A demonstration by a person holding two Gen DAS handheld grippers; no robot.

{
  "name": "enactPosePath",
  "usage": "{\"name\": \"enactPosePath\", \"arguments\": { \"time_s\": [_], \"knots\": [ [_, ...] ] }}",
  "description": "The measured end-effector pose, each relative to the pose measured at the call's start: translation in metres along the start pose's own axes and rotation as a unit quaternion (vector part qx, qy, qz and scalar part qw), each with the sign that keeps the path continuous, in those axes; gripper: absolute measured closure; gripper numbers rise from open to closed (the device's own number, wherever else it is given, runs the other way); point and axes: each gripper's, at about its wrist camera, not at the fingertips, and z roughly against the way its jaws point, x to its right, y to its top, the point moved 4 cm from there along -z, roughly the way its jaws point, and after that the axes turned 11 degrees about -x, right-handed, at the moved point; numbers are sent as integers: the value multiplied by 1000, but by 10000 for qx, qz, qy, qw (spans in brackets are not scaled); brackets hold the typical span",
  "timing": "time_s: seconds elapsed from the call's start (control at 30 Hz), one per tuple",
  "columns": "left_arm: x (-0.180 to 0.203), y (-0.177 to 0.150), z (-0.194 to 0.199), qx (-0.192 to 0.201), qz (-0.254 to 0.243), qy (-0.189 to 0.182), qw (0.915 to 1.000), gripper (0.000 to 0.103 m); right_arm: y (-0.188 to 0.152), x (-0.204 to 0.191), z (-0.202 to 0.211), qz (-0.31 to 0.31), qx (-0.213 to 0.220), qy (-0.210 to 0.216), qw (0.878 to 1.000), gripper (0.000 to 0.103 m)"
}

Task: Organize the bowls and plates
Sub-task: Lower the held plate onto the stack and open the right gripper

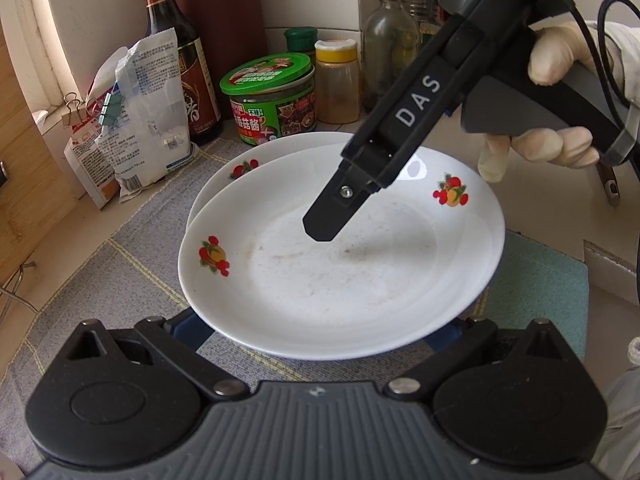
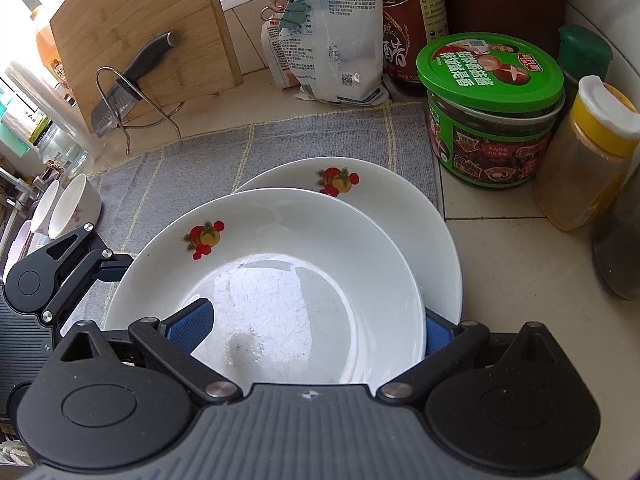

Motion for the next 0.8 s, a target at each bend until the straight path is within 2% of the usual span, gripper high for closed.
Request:
{"name": "enactPosePath", "arguments": {
  "time_s": [0.8],
  "knots": [
    [-3, 0, -5, -63, 40, 41, 10000, 2, -7, 0, 12, -107, 30, -118, 9999, 0]
  ]
}}
